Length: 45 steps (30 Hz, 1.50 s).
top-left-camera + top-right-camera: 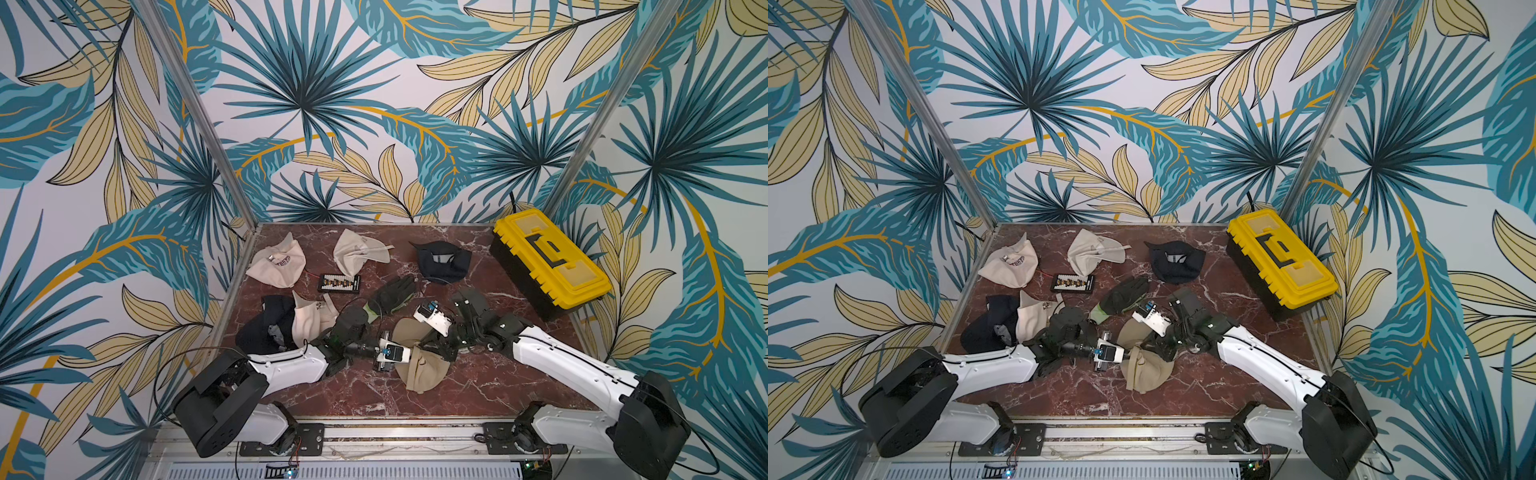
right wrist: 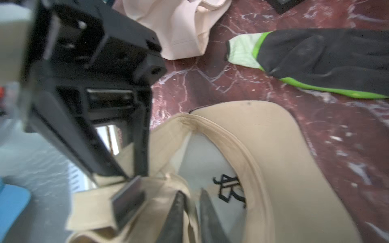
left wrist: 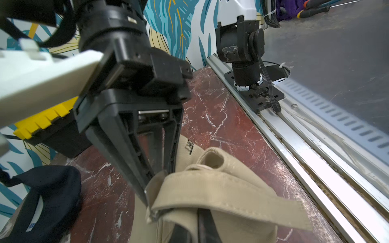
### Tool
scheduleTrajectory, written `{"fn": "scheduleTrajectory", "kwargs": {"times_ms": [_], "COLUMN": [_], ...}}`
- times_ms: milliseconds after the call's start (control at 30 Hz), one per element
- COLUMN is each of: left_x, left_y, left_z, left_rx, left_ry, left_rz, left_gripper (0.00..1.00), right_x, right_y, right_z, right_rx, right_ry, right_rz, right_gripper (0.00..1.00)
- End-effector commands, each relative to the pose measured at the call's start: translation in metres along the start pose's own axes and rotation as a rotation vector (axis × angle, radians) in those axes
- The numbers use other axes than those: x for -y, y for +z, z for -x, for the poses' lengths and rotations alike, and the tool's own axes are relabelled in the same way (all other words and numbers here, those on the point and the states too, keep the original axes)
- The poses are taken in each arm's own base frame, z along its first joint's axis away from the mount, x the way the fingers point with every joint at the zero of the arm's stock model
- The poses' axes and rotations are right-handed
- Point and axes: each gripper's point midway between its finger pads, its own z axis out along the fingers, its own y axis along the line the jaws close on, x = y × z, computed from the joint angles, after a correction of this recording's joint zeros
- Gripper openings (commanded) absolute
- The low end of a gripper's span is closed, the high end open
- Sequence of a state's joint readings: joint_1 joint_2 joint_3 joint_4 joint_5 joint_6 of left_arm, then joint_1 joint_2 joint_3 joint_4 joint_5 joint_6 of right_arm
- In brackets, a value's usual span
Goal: Open the adjustable buckle of the baseball cap
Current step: Pull the adjustable strap on the baseball cap.
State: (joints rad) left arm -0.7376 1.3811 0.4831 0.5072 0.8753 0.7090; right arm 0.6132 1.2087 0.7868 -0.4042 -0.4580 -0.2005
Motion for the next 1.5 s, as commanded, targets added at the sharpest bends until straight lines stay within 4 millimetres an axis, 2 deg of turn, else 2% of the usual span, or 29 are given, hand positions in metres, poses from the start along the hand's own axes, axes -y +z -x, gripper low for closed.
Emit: {"fn": "scheduleTrajectory", "kwargs": {"times_ms": [0, 33, 133, 233, 333, 500, 733, 833, 967, 1133, 1267, 1467], "left_x": [-0.007, -0.008, -0.018, -0.034, -0.041, -0.043, -0.061, -0.064, -0.065, -0.066, -0.065, -0.059], "left_y": [0.004, 0.006, 0.013, 0.021, 0.024, 0.024, 0.024, 0.027, 0.029, 0.029, 0.028, 0.027], "left_z": [0.019, 0.016, 0.007, 0.002, 0.007, 0.012, 0.020, 0.019, 0.022, 0.026, 0.029, 0.033], "left_rx": [0.062, 0.058, 0.030, 0.003, 0.019, 0.029, 0.026, 0.025, 0.039, 0.050, 0.058, 0.076], "left_ry": [0.047, 0.041, 0.015, -0.016, -0.010, 0.073, 0.043, 0.036, 0.035, 0.038, 0.039, 0.047], "left_rz": [-0.015, -0.018, 0.000, 0.034, 0.030, 0.031, 0.081, 0.079, 0.066, 0.061, 0.055, 0.033], "left_gripper": [0.00, 0.00, 0.00, 0.00, 0.00, 0.00, 0.00, 0.00, 0.00, 0.00, 0.00, 0.00], "right_x": [0.016, 0.013, 0.005, 0.000, 0.004, 0.013, -0.008, -0.021, -0.011, -0.008, -0.002, 0.006], "right_y": [-0.017, -0.025, -0.045, -0.061, -0.075, -0.085, -0.093, -0.087, -0.079, -0.076, -0.075, -0.073], "right_z": [0.000, 0.007, 0.018, 0.022, 0.022, 0.028, 0.044, 0.038, 0.027, 0.034, 0.033, 0.034], "right_rx": [0.035, 0.071, 0.155, 0.187, 0.178, 0.167, 0.203, 0.177, 0.123, 0.157, 0.155, 0.164], "right_ry": [0.078, 0.085, 0.112, 0.129, 0.170, 0.281, 0.260, 0.221, 0.211, 0.177, 0.187, 0.220], "right_rz": [-0.131, -0.137, -0.143, -0.153, -0.208, -0.255, -0.145, -0.066, -0.109, -0.112, -0.141, -0.182], "right_gripper": [0.46, 0.50, 0.52, 0.52, 0.53, 0.56, 0.60, 0.54, 0.45, 0.38, 0.29, 0.09]}}
